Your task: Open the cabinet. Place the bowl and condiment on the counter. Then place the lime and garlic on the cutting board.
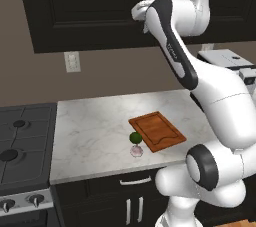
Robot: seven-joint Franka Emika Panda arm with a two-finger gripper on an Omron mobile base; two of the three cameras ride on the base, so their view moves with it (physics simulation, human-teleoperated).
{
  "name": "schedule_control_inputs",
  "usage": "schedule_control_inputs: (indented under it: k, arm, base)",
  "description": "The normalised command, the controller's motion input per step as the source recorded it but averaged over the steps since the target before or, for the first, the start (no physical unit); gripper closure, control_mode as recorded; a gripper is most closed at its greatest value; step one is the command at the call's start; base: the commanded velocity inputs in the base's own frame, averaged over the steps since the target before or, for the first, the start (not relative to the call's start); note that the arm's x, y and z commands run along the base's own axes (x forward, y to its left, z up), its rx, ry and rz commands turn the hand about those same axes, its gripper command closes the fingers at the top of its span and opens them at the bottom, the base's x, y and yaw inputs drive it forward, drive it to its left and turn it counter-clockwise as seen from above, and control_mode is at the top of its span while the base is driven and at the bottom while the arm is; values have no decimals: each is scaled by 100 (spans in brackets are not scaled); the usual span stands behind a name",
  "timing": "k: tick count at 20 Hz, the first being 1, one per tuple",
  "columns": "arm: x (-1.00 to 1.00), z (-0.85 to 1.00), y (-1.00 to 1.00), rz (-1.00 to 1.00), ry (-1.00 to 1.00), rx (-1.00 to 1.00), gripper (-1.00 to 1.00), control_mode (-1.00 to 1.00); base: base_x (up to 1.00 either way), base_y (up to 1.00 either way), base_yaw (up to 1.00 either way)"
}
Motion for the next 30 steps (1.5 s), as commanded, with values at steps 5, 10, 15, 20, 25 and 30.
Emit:
schedule_control_inputs:
  k: [5, 10, 15, 20, 25, 30]
  arm:
    - [46, 0, 0, 0, 0, 0, -100, -100]
    - [43, 0, 0, 0, 0, 0, -100, -100]
    - [44, 0, 0, 0, 0, 0, -100, -100]
    - [36, -5, 0, 0, 0, 0, -100, -100]
    - [24, -7, 0, 0, 0, 0, -100, -100]
    - [39, -28, 0, 0, -3, -2, -100, -100]
  base:
    - [0, 0, 0]
    - [0, 0, 0]
    - [0, 0, 0]
    - [0, 0, 0]
    - [0, 0, 0]
    - [0, 0, 0]
